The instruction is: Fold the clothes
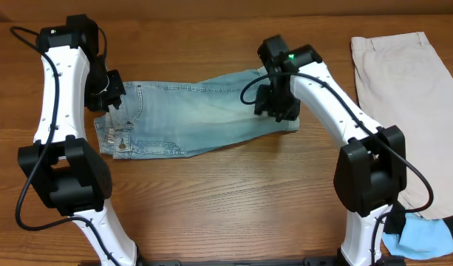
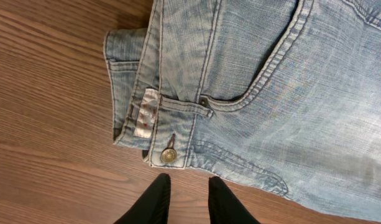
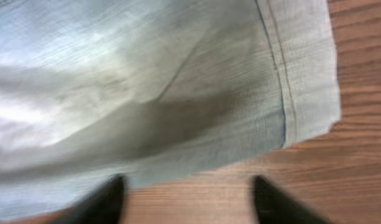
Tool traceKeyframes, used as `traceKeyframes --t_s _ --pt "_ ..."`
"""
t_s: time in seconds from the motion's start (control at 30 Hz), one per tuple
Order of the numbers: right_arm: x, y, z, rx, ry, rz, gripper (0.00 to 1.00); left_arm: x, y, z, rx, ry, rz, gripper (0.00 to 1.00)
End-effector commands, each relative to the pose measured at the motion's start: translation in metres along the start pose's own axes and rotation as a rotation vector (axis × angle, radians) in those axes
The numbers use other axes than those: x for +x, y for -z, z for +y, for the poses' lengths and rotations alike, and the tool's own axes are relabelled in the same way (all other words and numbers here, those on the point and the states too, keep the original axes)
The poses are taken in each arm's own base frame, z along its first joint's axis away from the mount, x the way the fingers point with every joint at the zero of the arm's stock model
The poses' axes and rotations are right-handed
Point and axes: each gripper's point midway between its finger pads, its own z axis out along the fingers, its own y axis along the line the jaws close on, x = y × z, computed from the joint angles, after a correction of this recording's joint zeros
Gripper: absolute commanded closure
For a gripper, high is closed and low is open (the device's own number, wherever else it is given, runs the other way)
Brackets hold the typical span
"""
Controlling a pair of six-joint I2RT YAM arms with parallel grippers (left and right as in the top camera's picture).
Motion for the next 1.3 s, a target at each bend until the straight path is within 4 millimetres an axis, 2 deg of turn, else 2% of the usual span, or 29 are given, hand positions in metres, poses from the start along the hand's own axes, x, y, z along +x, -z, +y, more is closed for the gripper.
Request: traceKeyframes --t_s 0.0,0.2,0.4,0.5,0.6,0.67,0.7,0.8,0.83,0.9,0.97,1.07,1.27 --pt "0.000 -0.008 -0.008 0.021 0.019 0.000 0.14 -0.003 0.008 -0.004 0.008 -0.022 -0.026 0.76" --pt "-0.019 0.004 0.008 -0.038 0.077 -0.076 0.12 0.005 0.001 -0.004 0.010 -0.027 0.013 0.76" --pt "-0.033 0.008 0.016 -0.068 0.132 -0.133 0.12 0.030 -0.035 0.006 -0.024 -0.017 0.128 0.86" --pt "-0.037 0.009 0.019 -0.078 0.149 -0.154 0.12 0.028 -0.049 0.013 -0.023 0.004 0.125 0.87" --pt "-0.040 0.009 0.021 -0.082 0.165 -0.166 0.12 0.014 -0.052 0.018 -0.010 0.023 0.077 0.84" --pt "-0.041 0.010 0.021 -0.084 0.166 -0.170 0.12 0.003 -0.053 0.020 -0.001 -0.001 0.036 0.75" --pt "-0.041 0.010 0.021 -0.084 0.166 -0.170 0.12 -0.003 -0.053 0.022 0.002 -0.022 0.013 0.63" --pt "-0.041 0.010 0.021 -0.084 0.166 -0.169 0.12 -0.024 -0.053 0.024 0.015 -0.082 -0.070 0.34" --pt "-0.041 0.010 0.021 -0.084 0.166 -0.169 0.12 -0.031 -0.052 0.025 0.017 -0.097 -0.097 0.26" --pt "-0.041 0.010 0.021 -0.084 0.166 -0.169 0.12 -0.053 -0.054 0.027 0.025 -0.105 -0.176 0.16" --pt "-0.040 0.010 0.021 -0.083 0.166 -0.168 0.12 -0.066 -0.056 0.026 0.034 -0.107 -0.221 0.10" --pt "-0.040 0.009 0.021 -0.081 0.166 -0.164 0.12 -0.083 -0.069 0.022 0.043 -0.118 -0.260 0.08" --pt "-0.040 0.009 0.021 -0.082 0.165 -0.166 0.12 -0.094 -0.108 0.011 0.088 -0.142 -0.236 0.09"
